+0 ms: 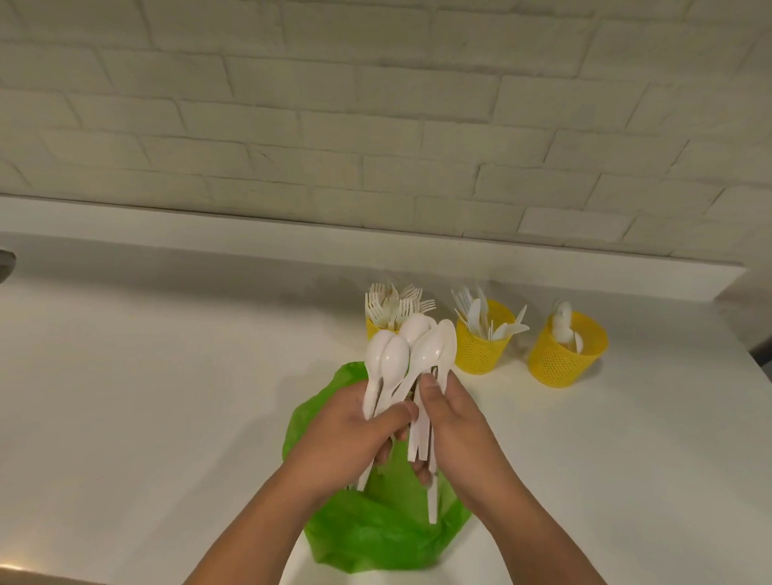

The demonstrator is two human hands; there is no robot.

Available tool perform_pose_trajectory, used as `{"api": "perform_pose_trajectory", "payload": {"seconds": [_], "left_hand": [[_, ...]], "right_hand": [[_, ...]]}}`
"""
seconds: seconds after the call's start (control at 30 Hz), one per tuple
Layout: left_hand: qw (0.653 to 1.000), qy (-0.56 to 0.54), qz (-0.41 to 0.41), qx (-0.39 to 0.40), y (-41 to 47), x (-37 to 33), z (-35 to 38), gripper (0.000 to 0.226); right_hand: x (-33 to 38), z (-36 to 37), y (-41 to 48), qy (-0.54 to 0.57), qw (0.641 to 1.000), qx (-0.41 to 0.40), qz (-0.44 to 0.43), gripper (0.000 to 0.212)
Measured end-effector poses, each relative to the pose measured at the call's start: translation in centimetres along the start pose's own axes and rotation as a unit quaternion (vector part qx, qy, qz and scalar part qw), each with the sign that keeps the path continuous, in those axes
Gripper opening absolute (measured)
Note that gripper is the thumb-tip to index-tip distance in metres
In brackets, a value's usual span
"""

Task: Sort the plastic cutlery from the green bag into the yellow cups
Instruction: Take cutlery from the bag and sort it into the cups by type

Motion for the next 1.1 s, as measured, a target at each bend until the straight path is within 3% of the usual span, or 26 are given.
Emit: {"api": "perform_pose_trajectory", "payload": {"seconds": [0.2,0.47,0.6,0.9,1.1], "left_hand": [[0.999,-0.006,0.031,0.035,0.6,-0.3,0.6,0.006],[0.999,0.004,0.029,0.025,1.4,0.2,1.6,0.02],[0.999,-0.041,0.001,0.033,1.4,0.4,2.1,0.018],[0.997,-0.053,0.024,0.048,1.5,-0.2,2.1,0.035],[0.998,-0.049,-0.034,0.021,2.4,0.5,1.6,0.017]], "right_hand": [[-0.8,-0.2,0.7,-0.067,0.996,-0.047,-0.026,0.022],[-0.4,-0.3,0.4,0.121,0.99,0.019,0.064,0.038],[-1.0,-0.6,0.6,0.111,0.989,0.014,0.092,0.055],[-0.3,-0.8,1.0,0.141,0.987,0.046,0.068,0.035],[-0.8,-1.0,1.6,0.181,0.976,0.042,0.111,0.032]]}}
Point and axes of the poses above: each hand's wrist, its own y-axis towards the middle knuckle, its own z-axis out of the palm, x = y × z, the point moved 4 cm from there along y, towards the middle knuckle, and after that the axes turned 3 degrees about x, right-handed, at the moved point
